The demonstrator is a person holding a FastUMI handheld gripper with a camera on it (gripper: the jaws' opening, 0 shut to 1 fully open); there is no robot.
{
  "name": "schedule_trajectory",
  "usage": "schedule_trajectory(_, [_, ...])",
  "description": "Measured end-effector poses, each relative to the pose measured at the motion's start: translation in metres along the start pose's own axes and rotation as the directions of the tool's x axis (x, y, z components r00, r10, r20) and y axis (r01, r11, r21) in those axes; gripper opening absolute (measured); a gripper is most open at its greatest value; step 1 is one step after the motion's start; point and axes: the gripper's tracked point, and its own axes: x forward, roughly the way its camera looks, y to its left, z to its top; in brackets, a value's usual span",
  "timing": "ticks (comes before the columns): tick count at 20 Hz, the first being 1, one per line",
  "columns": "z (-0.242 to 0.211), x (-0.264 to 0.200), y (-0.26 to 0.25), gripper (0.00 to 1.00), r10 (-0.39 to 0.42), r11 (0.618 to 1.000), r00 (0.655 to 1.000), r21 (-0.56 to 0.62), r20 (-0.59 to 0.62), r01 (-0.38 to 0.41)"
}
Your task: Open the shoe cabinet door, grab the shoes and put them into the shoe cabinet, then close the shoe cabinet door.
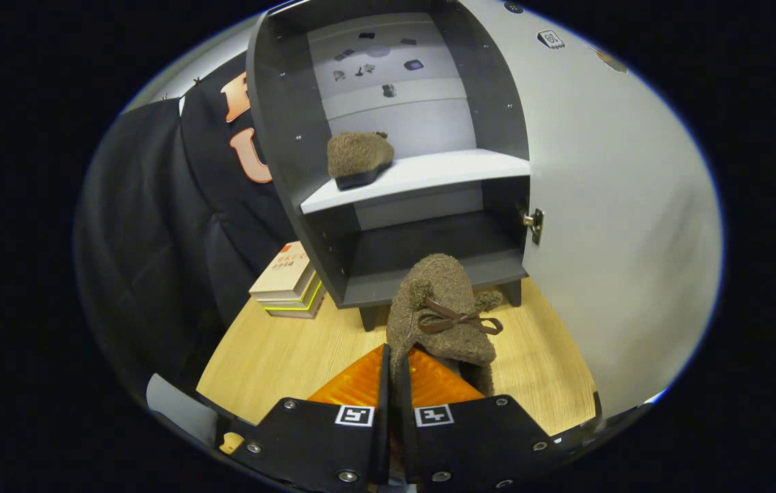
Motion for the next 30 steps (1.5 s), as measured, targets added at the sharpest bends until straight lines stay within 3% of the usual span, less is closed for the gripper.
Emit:
schedule_trajectory(7, [0.092, 0.004, 0.005, 0.08, 0.019, 0.997, 0.991, -0.083, 0.135, -0.007])
schedule_trajectory(16, [0.204, 0.045, -0.006, 0.08, 0.030, 0.991, 0.973, -0.132, 0.227, 0.000])
schedule_trajectory(22, [0.257, 0.092, -0.023, 0.08, 0.016, 0.984, 0.971, -0.177, 0.239, 0.027])
schedule_trajectory(30, [0.289, 0.176, -0.044, 0.08, -0.040, 0.974, 0.986, -0.215, 0.165, 0.076])
